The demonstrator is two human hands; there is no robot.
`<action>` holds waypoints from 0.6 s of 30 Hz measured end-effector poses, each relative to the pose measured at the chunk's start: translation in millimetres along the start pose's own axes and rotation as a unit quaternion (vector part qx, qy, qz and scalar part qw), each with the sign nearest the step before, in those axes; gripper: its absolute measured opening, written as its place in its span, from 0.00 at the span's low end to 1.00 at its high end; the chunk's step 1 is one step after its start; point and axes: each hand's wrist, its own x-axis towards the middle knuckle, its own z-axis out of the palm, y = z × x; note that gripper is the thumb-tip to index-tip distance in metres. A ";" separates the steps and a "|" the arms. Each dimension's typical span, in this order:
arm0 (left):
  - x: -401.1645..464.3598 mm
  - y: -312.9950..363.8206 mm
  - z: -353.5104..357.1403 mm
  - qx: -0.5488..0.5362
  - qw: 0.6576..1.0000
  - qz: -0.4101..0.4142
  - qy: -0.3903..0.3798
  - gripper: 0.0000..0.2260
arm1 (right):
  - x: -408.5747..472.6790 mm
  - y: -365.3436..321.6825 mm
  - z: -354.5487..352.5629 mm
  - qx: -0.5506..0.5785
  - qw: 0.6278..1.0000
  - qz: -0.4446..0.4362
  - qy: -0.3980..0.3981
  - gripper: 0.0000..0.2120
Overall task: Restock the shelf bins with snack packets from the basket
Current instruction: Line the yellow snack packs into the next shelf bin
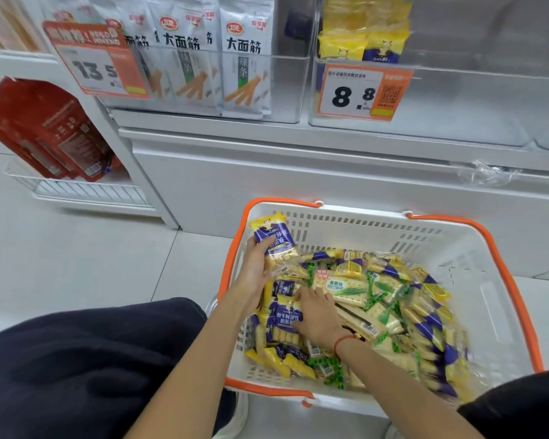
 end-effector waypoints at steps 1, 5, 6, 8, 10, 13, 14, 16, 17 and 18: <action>-1.8 1.5 -0.5 0.013 1.000 0.006 -0.001 0.14 | 0.3 -1.3 -2.2 0.008 1.000 0.004 0.006 0.26; -5.8 1.6 -4.8 0.069 0.997 0.027 -0.004 0.16 | 0.6 -6.2 -17.1 0.199 0.977 0.029 -0.066 0.23; -7.6 2.3 -4.4 0.083 0.996 0.033 -0.009 0.16 | -0.4 -4.8 -25.0 0.243 0.966 0.028 -0.087 0.20; -9.7 3.2 -1.7 0.098 0.994 0.035 -0.012 0.17 | -4.5 5.4 -44.5 0.332 0.937 0.040 -0.100 0.18; -9.9 3.5 0.9 0.102 0.994 0.026 -0.007 0.15 | -10.8 24.8 -67.4 0.434 0.894 0.077 -0.082 0.19; -11.2 3.1 7.7 0.128 0.992 0.005 0.019 0.15 | -24.3 56.2 -102.9 0.565 0.814 0.121 -0.063 0.18; -11.0 1.7 11.3 0.137 0.990 -0.010 0.023 0.16 | -29.5 64.1 -112.9 0.603 0.786 0.119 -0.070 0.17; -12.5 -2.9 19.6 0.141 0.989 -0.038 0.023 0.15 | -39.2 71.8 -130.0 0.647 0.752 0.096 -0.083 0.14; -14.3 -6.3 25.4 0.139 0.989 -0.049 0.016 0.16 | -42.8 71.9 -135.4 0.648 0.752 0.083 -0.083 0.15; -13.1 -11.2 30.4 0.144 0.988 -0.061 0.006 0.20 | -45.0 70.4 -138.7 0.645 0.757 0.075 -0.075 0.17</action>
